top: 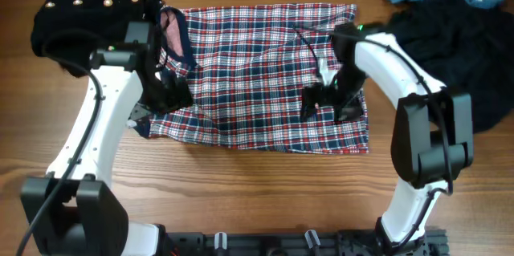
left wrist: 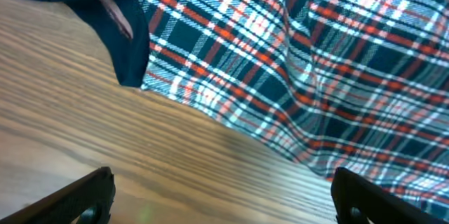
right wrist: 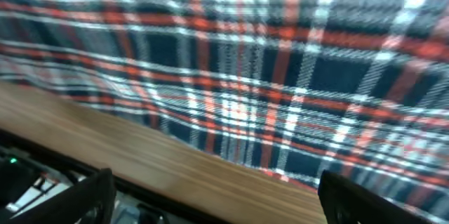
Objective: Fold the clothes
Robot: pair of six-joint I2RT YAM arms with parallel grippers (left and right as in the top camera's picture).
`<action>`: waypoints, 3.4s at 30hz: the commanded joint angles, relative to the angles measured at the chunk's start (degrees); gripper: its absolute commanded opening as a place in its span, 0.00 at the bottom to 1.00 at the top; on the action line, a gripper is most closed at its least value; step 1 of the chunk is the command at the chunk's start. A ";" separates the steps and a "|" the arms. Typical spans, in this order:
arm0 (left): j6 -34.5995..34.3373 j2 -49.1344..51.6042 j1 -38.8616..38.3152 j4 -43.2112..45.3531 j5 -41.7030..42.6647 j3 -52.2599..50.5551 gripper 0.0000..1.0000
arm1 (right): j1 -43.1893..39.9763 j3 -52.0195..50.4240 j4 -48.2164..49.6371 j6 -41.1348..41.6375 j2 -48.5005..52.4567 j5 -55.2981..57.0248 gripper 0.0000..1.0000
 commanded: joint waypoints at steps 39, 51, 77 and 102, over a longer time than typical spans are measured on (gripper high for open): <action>-1.79 -0.02 0.26 14.16 -3.87 2.75 1.00 | 0.09 -15.72 22.51 17.11 -7.54 9.88 0.99; -1.81 -0.02 0.24 14.29 -3.61 2.75 1.00 | 0.09 -17.70 29.88 17.29 -7.54 8.96 1.00; -1.49 -0.02 0.20 19.56 -0.85 2.75 1.00 | -0.46 -18.38 28.41 18.73 -7.54 15.50 1.00; -1.33 0.00 -2.51 27.63 -2.75 2.75 0.95 | -12.57 -17.90 24.00 13.35 -7.58 18.38 1.00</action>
